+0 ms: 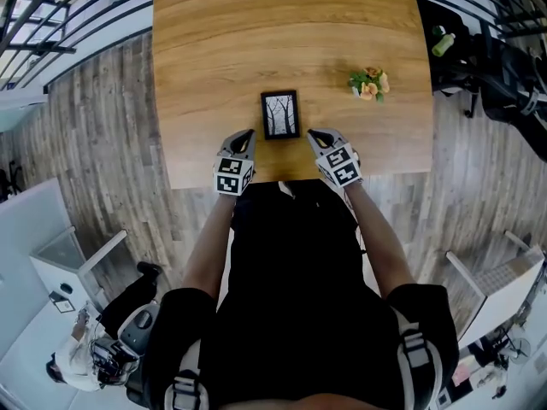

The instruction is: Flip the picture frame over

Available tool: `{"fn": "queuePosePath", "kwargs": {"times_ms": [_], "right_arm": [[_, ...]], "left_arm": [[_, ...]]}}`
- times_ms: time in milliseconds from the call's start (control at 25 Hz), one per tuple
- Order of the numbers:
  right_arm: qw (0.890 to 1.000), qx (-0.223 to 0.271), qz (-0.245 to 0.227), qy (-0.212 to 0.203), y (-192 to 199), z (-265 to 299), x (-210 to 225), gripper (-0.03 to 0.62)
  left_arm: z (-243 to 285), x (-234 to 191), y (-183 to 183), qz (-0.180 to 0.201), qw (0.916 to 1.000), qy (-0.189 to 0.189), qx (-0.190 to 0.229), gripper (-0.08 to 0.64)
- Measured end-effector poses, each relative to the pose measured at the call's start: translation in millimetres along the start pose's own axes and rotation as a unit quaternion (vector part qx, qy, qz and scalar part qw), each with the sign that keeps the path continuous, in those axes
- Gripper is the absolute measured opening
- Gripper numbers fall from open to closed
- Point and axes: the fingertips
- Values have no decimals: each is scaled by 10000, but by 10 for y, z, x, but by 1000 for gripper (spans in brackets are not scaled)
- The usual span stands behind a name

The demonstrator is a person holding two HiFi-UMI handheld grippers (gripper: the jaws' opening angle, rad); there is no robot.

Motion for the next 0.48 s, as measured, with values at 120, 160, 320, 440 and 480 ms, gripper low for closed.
{"fn": "queuePosePath", "kwargs": {"times_ms": [120, 160, 320, 440, 480], "right_arm": [[10000, 27, -49, -46, 35, -48, -13, 6], [10000, 56, -47, -50, 46, -63, -18, 6], [9999, 110, -67, -53, 150, -151, -65, 6], [9999, 137, -73, -52, 229, -199, -91, 6], [9999, 146, -73, -52, 245, -216, -101, 6]], "left_arm": [[-76, 97, 10, 55, 10000, 46, 15, 21], [-99, 122, 19, 92, 9999, 49, 11, 21], [-203, 194, 69, 143, 9999, -2, 31, 21], [-261, 205, 107, 134, 9999, -59, 43, 21], [-279, 206, 120, 132, 9999, -73, 42, 21]]}}
Point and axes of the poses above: the fingertips, and each gripper's own axes: z forward along the fingers, x to its right, y out of its underside, and after that the axes turned 7 degrees about y, right-handed
